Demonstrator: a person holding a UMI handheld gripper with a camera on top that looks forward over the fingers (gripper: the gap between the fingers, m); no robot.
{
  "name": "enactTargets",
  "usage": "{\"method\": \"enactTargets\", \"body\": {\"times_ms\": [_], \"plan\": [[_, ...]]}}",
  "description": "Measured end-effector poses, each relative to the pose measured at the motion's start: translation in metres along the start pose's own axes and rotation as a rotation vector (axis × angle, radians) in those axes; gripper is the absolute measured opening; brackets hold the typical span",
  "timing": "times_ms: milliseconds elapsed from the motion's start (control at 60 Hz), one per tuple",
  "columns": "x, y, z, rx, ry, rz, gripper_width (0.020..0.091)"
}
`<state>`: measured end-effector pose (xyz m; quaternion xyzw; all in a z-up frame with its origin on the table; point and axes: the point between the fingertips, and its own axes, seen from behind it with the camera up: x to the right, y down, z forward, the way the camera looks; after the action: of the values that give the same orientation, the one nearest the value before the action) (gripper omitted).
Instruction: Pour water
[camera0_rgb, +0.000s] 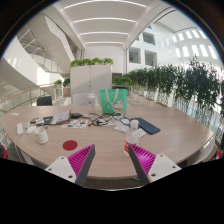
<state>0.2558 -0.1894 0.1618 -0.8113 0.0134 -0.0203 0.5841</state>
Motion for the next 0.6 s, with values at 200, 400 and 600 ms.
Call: {"method": "enactTargets", "body": {"times_ms": [200, 400, 600], "plan": [[0.068, 0.022, 0.124, 0.047, 0.04, 0.063, 0.0771], [0.091, 0.031, 0.201, 0.07, 0.047, 0.05, 0.0735], [0.089, 0.025, 0.221, 0.113, 0.028, 0.028, 0.0436]]}}
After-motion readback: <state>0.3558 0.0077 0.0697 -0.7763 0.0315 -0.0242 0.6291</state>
